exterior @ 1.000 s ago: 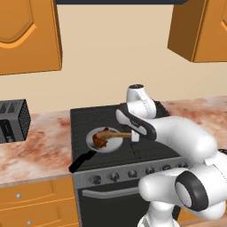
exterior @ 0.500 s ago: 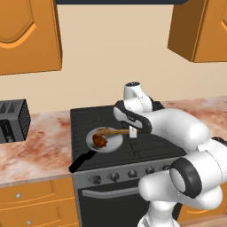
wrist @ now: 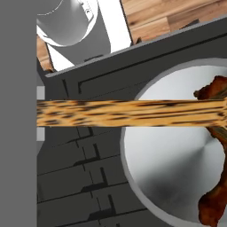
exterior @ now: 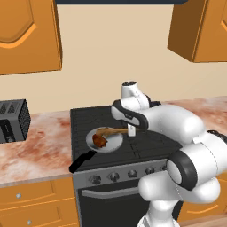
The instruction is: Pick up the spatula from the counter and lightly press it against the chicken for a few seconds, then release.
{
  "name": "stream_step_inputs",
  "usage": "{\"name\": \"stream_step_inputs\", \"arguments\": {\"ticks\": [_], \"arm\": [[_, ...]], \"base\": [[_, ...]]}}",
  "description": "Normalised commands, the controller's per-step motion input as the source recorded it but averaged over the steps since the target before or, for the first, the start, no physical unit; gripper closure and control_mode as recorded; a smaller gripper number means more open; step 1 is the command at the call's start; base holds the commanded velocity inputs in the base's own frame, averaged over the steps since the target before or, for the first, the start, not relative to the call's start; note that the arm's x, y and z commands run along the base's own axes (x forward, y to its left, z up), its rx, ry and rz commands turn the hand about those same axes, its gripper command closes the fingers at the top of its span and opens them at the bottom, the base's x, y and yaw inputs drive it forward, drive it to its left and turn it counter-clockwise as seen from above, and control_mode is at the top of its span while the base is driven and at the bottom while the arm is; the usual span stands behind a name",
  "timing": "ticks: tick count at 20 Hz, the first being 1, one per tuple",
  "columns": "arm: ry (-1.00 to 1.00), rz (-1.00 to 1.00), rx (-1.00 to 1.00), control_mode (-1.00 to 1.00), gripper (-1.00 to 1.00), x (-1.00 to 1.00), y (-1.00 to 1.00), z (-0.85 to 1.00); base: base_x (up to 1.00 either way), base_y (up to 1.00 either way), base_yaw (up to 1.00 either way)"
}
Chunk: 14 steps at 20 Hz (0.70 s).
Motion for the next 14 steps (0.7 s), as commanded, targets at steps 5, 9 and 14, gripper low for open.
{"name": "stream_step_inputs", "arguments": {"ticks": [5, 9, 14], "arm": [[0.02, 0.0, -0.04, -1.0, 1.0, 0.0, 0.0, -0.16], [0.0, 0.0, -0.02, -1.0, 1.0, 0.02, 0.0, -0.03], [0.0, 0.0, -0.02, -1.0, 1.0, 0.06, 0.01, 0.0]], "base": [[0.0, 0.0, 0.0], [0.0, 0.0, 0.0], [0.0, 0.0, 0.0]]}}
